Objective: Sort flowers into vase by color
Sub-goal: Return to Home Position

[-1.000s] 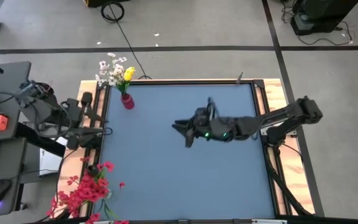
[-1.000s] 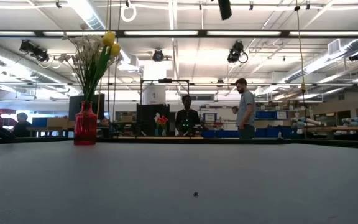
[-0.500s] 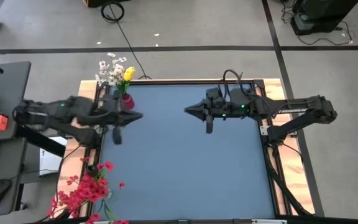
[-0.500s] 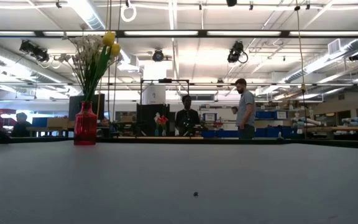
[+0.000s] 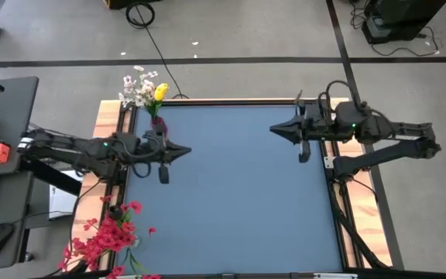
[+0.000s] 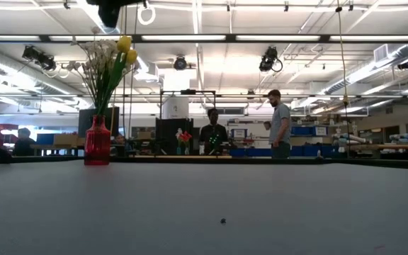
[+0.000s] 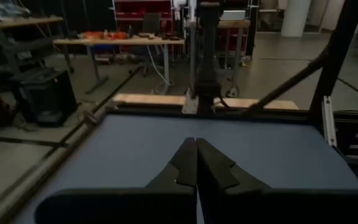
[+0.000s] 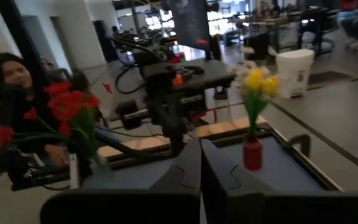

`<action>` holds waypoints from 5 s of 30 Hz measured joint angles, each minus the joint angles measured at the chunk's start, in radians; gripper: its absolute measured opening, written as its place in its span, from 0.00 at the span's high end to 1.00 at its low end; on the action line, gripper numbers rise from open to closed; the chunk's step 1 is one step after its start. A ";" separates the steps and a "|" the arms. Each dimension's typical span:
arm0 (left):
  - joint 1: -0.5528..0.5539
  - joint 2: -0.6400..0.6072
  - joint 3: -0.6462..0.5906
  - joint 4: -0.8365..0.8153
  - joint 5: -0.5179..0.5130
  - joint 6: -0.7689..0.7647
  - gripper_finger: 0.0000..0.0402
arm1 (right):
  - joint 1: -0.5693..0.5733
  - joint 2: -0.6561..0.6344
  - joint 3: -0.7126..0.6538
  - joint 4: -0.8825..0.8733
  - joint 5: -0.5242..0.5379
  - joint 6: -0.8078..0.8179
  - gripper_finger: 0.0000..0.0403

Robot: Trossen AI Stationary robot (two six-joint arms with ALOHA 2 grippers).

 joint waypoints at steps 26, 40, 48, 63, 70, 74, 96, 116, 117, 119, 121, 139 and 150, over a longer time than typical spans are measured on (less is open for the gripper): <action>0.032 -0.378 -0.399 0.156 0.012 -0.015 1.00 | -0.005 -0.437 -0.775 0.512 0.102 -0.009 0.99; -0.017 -0.528 -0.552 0.218 -0.032 -0.048 1.00 | -0.008 -0.696 -0.865 0.216 0.221 -0.025 1.00; -0.018 -0.532 -0.647 0.319 -0.032 -0.058 1.00 | -0.011 -0.720 -0.984 0.309 0.199 0.033 1.00; -0.065 -0.576 -0.694 0.313 -0.027 -0.041 1.00 | -0.029 -0.729 -1.020 0.337 0.096 0.037 1.00; -0.115 -0.576 -0.694 0.281 -0.047 -0.055 1.00 | -0.034 -0.740 -1.121 0.510 0.071 0.066 0.99; -0.147 -0.575 -0.695 0.259 -0.102 -0.049 1.00 | -0.033 -0.746 -1.124 0.501 0.068 0.045 0.99; -0.174 -0.720 -0.695 0.100 -0.151 -0.012 1.00 | -0.034 -0.785 -1.124 0.482 0.020 -0.004 0.99; -0.227 -0.822 -0.696 0.031 -0.160 0.044 1.00 | -0.034 -0.926 -1.124 0.330 0.035 -0.046 0.99; -0.227 -0.821 -0.696 0.031 -0.160 0.043 1.00 | -0.034 -0.926 -1.124 0.323 0.025 -0.046 0.99; -0.227 -0.815 -0.696 0.031 -0.159 0.029 1.00 | -0.034 -0.922 -1.124 0.319 0.015 -0.040 0.99; -0.227 -0.808 -0.696 0.031 -0.158 0.028 1.00 | -0.034 -0.921 -1.124 0.313 0.016 -0.038 0.99; -0.227 -0.802 -0.696 0.030 -0.156 -0.013 0.94 | -0.034 -0.921 -1.124 0.314 0.016 -0.035 0.92; -0.227 -0.802 -0.696 0.030 -0.156 -0.013 0.94 | -0.034 -0.921 -1.124 0.314 0.016 -0.035 0.92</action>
